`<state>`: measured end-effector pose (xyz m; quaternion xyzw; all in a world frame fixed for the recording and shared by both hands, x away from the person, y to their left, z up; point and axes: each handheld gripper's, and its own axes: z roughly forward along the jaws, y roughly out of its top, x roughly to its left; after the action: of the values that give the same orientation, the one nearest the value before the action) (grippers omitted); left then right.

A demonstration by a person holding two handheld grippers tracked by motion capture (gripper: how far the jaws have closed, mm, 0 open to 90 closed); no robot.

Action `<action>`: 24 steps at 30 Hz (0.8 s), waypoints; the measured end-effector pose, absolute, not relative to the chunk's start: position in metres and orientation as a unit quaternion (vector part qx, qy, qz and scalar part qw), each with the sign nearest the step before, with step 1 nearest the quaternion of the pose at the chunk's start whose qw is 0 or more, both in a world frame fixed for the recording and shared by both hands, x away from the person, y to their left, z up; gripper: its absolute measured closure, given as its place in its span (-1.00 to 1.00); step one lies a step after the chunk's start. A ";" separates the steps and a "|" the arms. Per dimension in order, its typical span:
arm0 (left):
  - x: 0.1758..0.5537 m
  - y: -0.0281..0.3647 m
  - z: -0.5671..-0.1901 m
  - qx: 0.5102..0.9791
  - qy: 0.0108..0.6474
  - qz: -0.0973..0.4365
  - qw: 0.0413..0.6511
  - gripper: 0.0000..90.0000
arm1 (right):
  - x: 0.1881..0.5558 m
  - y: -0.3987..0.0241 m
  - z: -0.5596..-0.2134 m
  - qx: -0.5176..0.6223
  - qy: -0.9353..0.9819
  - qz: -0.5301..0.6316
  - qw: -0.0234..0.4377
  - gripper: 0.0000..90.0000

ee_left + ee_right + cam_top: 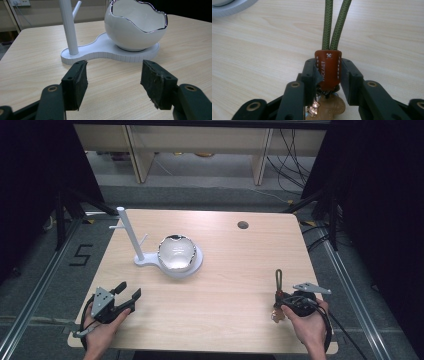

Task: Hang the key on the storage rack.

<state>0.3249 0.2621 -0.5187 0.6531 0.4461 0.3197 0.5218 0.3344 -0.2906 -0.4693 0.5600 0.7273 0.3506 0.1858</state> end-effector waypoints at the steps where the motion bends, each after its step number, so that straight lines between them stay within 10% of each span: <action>1: 0.325 0.262 -0.519 0.653 0.446 0.320 0.522 -0.18 | 0.334 -0.291 -0.469 0.560 0.727 0.351 0.186 0.51; 24: 0.324 0.264 -0.516 0.646 0.445 0.325 0.528 -0.18 | 0.320 -0.266 -0.466 0.519 0.690 0.439 0.249 0.51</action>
<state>0.3240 0.2638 -0.5159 0.6464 0.4449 0.3248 0.5279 0.3202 -0.2659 -0.4656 0.5192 0.6897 0.4390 0.2491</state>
